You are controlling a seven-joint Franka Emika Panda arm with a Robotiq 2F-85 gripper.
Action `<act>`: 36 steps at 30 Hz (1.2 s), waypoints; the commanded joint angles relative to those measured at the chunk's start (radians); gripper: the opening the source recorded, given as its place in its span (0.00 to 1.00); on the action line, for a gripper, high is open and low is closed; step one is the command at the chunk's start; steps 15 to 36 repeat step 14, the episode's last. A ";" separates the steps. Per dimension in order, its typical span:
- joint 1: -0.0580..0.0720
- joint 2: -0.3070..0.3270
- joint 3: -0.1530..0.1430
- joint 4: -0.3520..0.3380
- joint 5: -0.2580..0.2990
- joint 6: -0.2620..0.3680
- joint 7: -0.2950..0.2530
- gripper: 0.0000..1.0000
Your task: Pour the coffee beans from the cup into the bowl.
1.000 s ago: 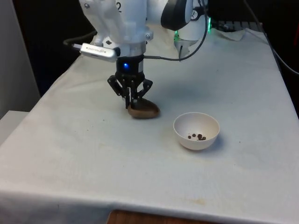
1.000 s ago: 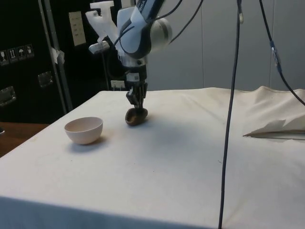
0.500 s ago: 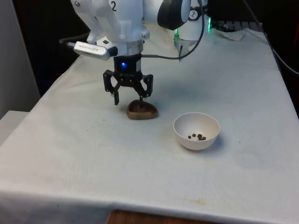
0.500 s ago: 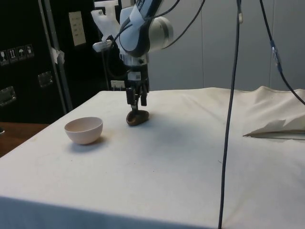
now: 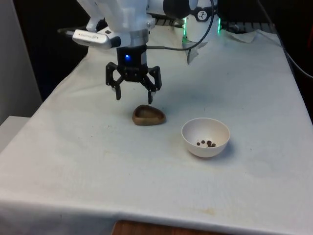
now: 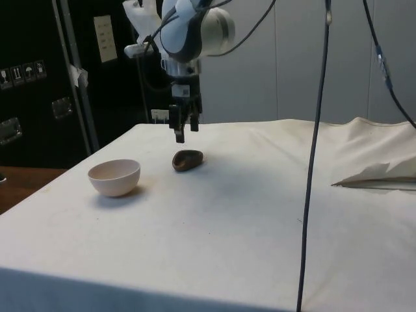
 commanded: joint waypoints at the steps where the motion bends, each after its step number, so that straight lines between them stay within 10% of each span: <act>1: -0.001 -0.016 0.000 -0.003 0.001 -0.015 -0.003 1.00; 36: 0.009 -0.076 -0.013 0.000 -0.006 -0.070 0.003 1.00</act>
